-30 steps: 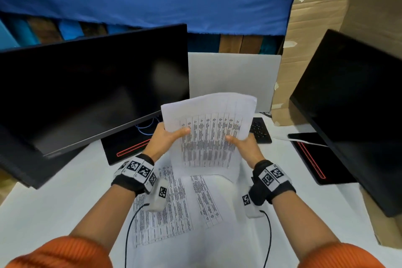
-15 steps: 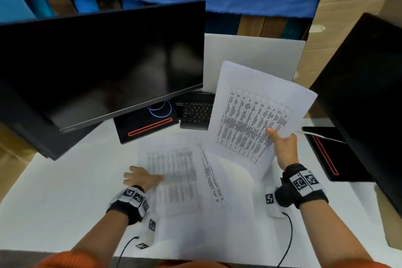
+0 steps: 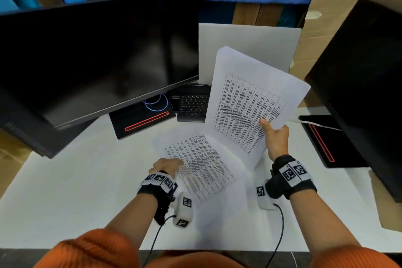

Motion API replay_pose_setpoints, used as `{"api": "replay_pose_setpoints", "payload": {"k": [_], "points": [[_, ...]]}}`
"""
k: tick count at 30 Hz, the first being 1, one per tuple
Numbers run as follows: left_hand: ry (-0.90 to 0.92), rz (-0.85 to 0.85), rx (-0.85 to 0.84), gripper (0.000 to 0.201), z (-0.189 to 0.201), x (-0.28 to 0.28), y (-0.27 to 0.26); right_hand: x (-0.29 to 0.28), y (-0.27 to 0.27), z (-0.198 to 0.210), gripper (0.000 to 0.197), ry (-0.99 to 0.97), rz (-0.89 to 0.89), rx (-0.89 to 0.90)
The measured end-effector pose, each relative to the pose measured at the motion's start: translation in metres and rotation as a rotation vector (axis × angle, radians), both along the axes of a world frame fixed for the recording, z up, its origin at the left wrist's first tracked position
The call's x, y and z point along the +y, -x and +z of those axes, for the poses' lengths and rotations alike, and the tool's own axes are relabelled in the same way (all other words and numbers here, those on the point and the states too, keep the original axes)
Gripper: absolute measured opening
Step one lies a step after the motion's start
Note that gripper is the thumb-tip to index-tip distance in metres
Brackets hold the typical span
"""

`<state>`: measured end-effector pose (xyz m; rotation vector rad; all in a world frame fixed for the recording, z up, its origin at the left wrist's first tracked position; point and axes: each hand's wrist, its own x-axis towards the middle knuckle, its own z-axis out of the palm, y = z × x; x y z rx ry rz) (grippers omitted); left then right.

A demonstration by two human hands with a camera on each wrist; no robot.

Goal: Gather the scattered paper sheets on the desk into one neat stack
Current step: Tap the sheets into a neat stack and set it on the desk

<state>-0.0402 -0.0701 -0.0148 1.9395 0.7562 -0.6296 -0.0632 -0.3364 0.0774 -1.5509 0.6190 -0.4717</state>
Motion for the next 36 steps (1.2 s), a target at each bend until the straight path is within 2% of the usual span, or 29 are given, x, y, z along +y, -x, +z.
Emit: {"api": "replay_pose_setpoints", "payload": {"k": [2, 6, 7, 10, 12, 14, 16, 18, 19, 21, 23, 26, 29, 30, 32, 36], "points": [[0.107, 0.056, -0.042, 0.053, 0.0, -0.005, -0.003, 0.0, 0.0, -0.001, 0.055, -0.002, 0.003, -0.001], [0.234, 0.09, -0.005, 0.047, 0.009, -0.022, -0.007, 0.001, 0.001, 0.002, 0.05, -0.021, -0.027, 0.016], [0.196, 0.114, -0.001, 0.049, 0.01, -0.026, -0.005, 0.0, 0.001, 0.002, 0.05, -0.021, -0.04, 0.027], [-0.113, -0.033, -0.064, 0.052, 0.007, -0.033, 0.003, 0.0, 0.002, 0.002, 0.05, -0.018, -0.046, 0.024], [-0.16, -0.088, -0.115, 0.054, 0.004, -0.035, 0.01, 0.002, 0.002, 0.003, 0.049, -0.015, -0.051, 0.02], [-0.172, -0.105, -0.098, 0.056, 0.002, -0.037, 0.011, 0.003, 0.002, 0.004, 0.048, -0.018, -0.046, 0.009], [-0.127, -0.068, -0.128, 0.045, 0.002, -0.04, 0.006, 0.004, 0.002, 0.005, 0.047, -0.014, -0.051, 0.008], [0.007, -0.019, -0.188, 0.021, 0.003, -0.044, 0.001, 0.005, 0.003, 0.006, 0.045, -0.014, -0.052, 0.0], [0.081, 0.002, -0.198, 0.02, 0.003, -0.044, -0.001, 0.006, 0.003, 0.006, 0.045, -0.018, -0.054, 0.001], [0.189, 0.027, -0.167, 0.035, 0.006, -0.043, -0.002, 0.006, 0.003, 0.007, 0.044, -0.026, -0.053, -0.002], [0.158, 0.021, -0.152, 0.046, 0.003, -0.038, -0.002, 0.006, 0.004, 0.007, 0.045, -0.018, -0.058, 0.006], [0.071, -0.014, -0.215, 0.049, 0.008, -0.019, -0.003, 0.001, 0.004, 0.008, 0.047, 0.013, -0.062, 0.027], [0.066, -0.117, -0.322, 0.021, 0.016, 0.023, -0.012, -0.01, 0.005, 0.016, 0.041, 0.051, -0.071, 0.022], [0.064, -0.145, -0.355, 0.018, 0.02, 0.04, -0.015, -0.015, 0.005, 0.02, 0.04, 0.067, -0.073, 0.015], [0.088, -0.166, -0.435, 0.018, 0.035, 0.069, -0.02, -0.024, 0.006, 0.026, 0.039, 0.105, -0.085, 0.008], [0.208, -0.173, -0.559, 0.038, 0.078, 0.099, -0.031, -0.033, 0.005, 0.038, 0.038, 0.147, -0.072, -0.026]]}}
